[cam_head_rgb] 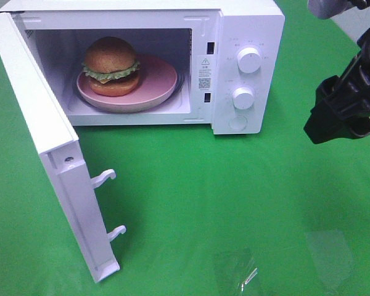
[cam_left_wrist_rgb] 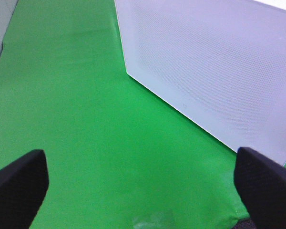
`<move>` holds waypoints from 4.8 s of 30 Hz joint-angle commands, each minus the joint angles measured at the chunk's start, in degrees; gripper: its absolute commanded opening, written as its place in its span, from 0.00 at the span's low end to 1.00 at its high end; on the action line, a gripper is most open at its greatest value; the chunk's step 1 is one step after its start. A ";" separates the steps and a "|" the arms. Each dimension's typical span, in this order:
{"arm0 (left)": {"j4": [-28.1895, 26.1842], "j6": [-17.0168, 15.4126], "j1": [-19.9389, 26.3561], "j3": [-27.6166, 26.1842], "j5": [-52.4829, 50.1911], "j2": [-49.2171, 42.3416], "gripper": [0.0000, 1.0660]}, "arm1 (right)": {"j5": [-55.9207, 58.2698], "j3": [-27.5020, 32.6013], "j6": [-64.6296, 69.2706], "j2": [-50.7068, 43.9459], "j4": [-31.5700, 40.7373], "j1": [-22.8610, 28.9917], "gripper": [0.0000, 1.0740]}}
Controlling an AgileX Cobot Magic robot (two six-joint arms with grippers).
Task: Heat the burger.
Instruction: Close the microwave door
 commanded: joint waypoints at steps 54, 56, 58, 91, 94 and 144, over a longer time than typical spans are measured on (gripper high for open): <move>-0.34 -0.17 -0.06 0.17 -0.74 -1.32 0.92 | 2.64 26.59 2.01 -58.21 7.96 -27.79 0.71; -0.34 -0.17 -0.06 0.17 -0.74 -1.32 0.92 | 2.98 26.76 2.12 -59.99 8.02 -28.59 0.71; -0.34 -0.17 -0.06 0.17 -0.74 -1.32 0.92 | 3.32 27.04 2.12 -61.65 8.08 -28.99 0.71; -0.34 -0.17 -0.06 0.17 -0.74 -1.09 0.92 | 3.55 27.33 1.43 -69.56 7.85 -31.63 0.71; -0.34 -0.17 -0.06 0.17 -0.74 -1.09 0.92 | 3.55 27.33 1.43 -69.56 7.85 -31.63 0.71; 0.57 -1.49 -0.06 0.17 -0.80 -0.92 0.92 | 3.55 27.33 1.38 -69.56 7.85 -31.63 0.71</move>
